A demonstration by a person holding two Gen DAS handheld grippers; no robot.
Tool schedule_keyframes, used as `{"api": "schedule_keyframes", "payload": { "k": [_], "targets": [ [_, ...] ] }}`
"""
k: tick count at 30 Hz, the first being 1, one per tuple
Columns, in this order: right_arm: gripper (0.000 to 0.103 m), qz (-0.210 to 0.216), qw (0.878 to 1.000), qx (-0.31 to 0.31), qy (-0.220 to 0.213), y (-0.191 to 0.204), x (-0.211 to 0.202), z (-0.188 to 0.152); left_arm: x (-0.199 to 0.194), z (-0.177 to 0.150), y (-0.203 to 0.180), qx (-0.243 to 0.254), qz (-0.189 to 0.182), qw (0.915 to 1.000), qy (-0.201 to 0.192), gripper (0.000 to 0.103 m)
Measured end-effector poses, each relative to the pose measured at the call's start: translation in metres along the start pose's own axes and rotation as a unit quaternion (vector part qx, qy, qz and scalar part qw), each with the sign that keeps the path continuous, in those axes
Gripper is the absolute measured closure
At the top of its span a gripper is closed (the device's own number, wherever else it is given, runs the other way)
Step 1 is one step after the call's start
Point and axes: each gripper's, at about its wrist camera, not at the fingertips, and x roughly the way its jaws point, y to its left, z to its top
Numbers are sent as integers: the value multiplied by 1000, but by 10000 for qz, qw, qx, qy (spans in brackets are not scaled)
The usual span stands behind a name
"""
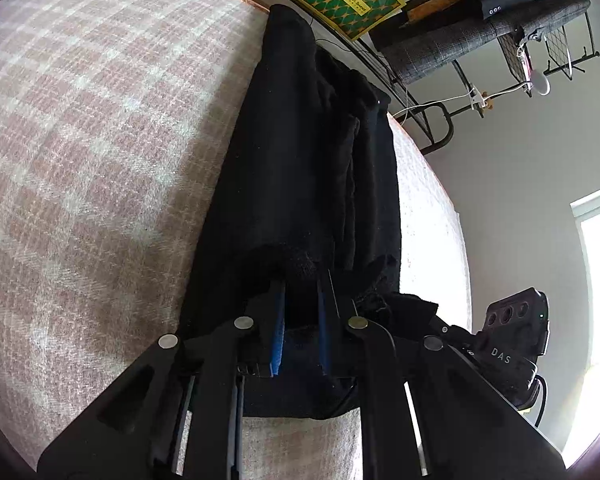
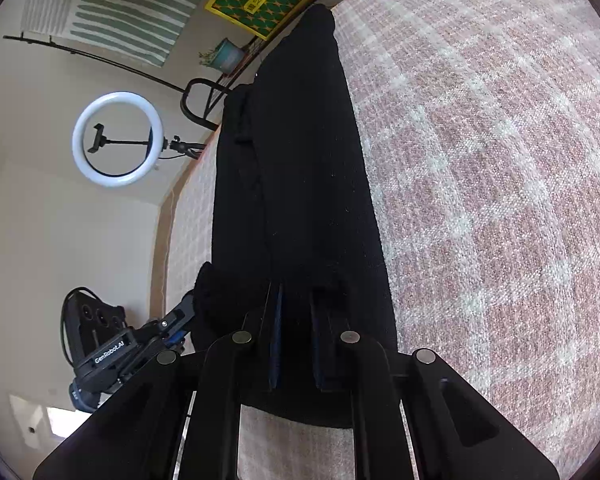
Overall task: Fold large clothes
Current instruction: 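Fold the hem end up toward the collar with both grippers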
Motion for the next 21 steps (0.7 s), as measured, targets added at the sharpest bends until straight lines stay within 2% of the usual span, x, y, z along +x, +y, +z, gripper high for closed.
{"api": "schedule_keyframes", "payload": {
  "k": [2,3,4,5,6,7,9,12,14,16,18,19,21],
  "targets": [
    [89,-28,10000,-90,-2,5,1,3,0,3,-1,19,-15,10000,-40,88],
    [88,-39,9999,-137,7,8,0,5,-2,4,-2,35,-13,9999,-95,81],
    [83,-10,9998,-216,0,12,-1,6,-5,6,-4,148,-4,9996,-233,68],
    [79,-11,9996,-285,-59,17,-3,8,-12,8,-6,191,27,9991,-385,61],
    [69,-32,9992,-363,-152,20,-8,9,-17,9,-7,238,16,9984,-504,49],
    [57,-38,9984,-480,-297,24,-15,10,-24,11,-7,260,-4,9978,-614,47],
    [50,-39,9970,-630,-442,29,-25,10,-34,11,-9,370,-33,9966,-737,47],
    [50,-160,9941,-960,-483,40,-37,8,-42,5,-11,658,-12,9948,-776,47],
    [58,-133,9919,-1198,-405,44,-42,2,-42,-4,-13,917,1,9933,-699,48],
    [68,-184,9876,-1531,-296,53,-42,-9,-40,-16,-18,1319,60,9896,-579,61],
    [71,-435,9792,-1969,-231,60,-39,-23,-35,-29,-22,1693,132,9840,-544,66],
    [71,-604,9729,-2224,-204,63,-35,-31,-32,-35,-24,1831,158,9816,-519,66],
    [71,-710,9679,-2408,-117,62,-27,-40,-20,-44,-24,1974,320,9790,-398,66]
  ]
}}
